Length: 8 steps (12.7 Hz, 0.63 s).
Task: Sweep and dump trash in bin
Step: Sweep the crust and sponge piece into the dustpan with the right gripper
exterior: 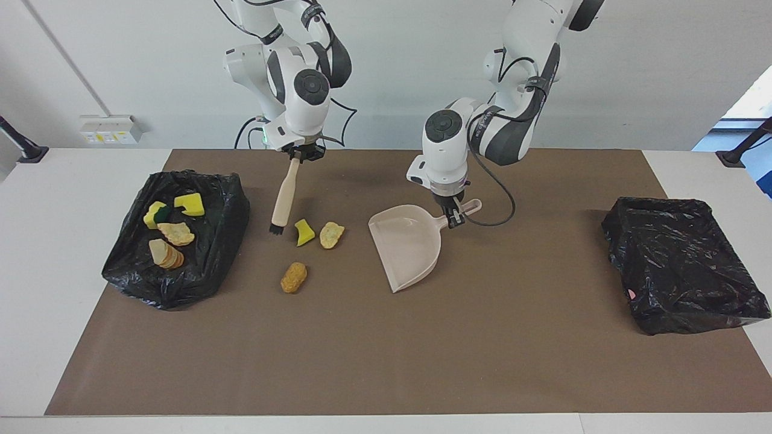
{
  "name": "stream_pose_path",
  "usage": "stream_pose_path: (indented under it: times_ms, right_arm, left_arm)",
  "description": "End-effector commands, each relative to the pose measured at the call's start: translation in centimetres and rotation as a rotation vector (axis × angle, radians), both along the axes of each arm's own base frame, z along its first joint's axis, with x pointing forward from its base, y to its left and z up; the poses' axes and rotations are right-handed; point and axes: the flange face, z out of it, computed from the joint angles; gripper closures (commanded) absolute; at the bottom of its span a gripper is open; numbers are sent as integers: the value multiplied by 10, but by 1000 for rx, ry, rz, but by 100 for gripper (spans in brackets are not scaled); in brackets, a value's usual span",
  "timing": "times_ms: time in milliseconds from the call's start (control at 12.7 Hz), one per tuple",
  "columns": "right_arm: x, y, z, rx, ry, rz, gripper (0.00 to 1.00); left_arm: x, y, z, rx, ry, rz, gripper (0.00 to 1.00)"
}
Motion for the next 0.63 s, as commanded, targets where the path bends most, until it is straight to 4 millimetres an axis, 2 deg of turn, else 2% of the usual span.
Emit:
stream_pose_path:
  times_ms: [0, 157, 236, 394, 551]
  right_arm:
    - [-2, -3, -20, 7, -9, 43, 100]
    - [3, 2, -23, 53, -20, 106, 100]
    - [6, 1, -24, 75, -13, 130, 100]
    - [8, 5, -39, 114, 20, 156, 100]
    - [11, 18, -40, 182, 15, 131, 100]
  left_arm:
    - [-25, 4, -5, 23, -32, -39, 100]
    - [-32, 1, -17, 7, -37, -53, 100]
    - [-31, 0, -17, 3, -38, -54, 100]
    - [-31, 2, -18, 9, -38, -54, 100]
    - [-30, 6, -18, 17, -31, -48, 100]
